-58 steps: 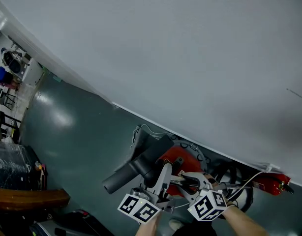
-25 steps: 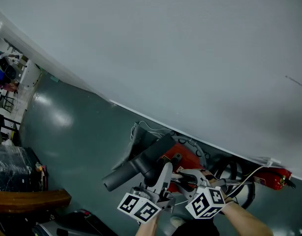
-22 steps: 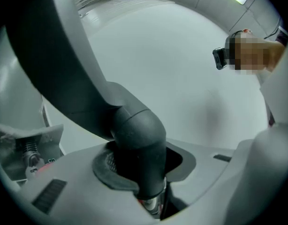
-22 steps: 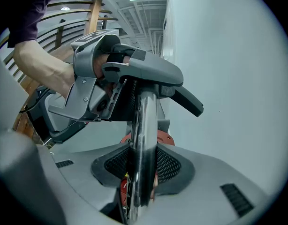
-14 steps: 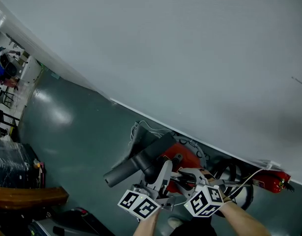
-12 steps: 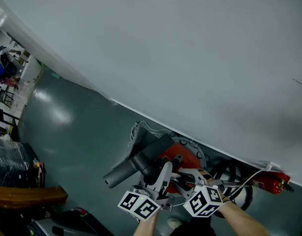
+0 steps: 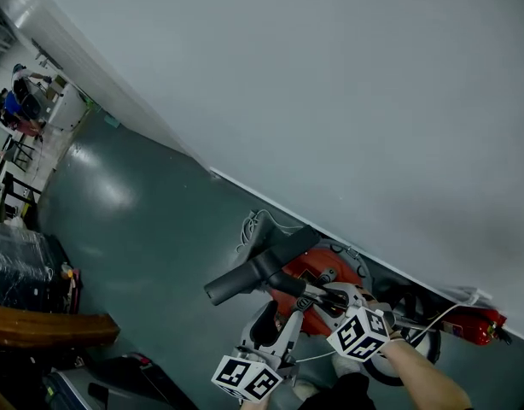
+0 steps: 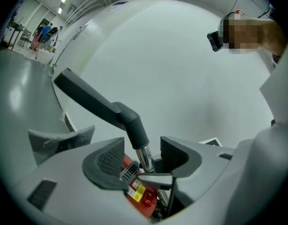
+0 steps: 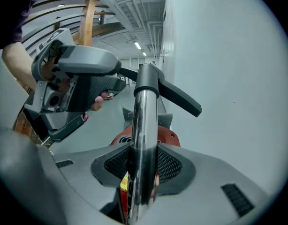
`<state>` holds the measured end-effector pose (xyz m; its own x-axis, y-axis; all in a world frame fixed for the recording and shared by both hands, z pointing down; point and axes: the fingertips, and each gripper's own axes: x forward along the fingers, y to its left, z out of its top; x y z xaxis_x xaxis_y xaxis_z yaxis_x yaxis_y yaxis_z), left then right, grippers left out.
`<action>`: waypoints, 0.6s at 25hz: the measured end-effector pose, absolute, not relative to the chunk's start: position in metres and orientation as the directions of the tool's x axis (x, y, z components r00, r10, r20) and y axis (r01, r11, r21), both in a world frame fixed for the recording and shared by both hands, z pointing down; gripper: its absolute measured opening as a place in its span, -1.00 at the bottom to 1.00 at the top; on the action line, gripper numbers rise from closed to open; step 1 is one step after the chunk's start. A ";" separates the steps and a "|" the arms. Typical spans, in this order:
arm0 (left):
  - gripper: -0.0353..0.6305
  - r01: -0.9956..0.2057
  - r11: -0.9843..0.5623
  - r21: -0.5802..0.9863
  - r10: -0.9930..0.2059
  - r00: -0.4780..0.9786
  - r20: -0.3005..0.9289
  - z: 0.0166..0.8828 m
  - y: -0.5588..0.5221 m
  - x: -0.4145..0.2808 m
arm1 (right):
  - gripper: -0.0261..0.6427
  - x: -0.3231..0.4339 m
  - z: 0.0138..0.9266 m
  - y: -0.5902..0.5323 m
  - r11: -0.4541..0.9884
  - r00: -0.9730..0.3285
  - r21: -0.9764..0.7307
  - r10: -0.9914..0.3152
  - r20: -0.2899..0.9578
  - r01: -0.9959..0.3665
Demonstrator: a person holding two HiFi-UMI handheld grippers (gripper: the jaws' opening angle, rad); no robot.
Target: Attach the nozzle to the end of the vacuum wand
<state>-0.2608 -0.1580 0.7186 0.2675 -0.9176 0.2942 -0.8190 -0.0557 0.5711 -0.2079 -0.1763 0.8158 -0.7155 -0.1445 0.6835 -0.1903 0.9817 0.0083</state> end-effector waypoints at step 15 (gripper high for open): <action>-0.22 -0.876 -0.122 0.467 -0.950 0.239 0.199 0.590 -0.129 -0.280 | -0.44 -0.196 0.682 -0.175 0.942 -0.800 -0.070 -0.238 0.551 -0.329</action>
<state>-0.2795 -0.1294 0.5902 0.2389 -0.9505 0.1989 -0.8759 -0.1225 0.4667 -0.1958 -0.1749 0.6819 -0.8001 -0.2385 0.5505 -0.3289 0.9418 -0.0700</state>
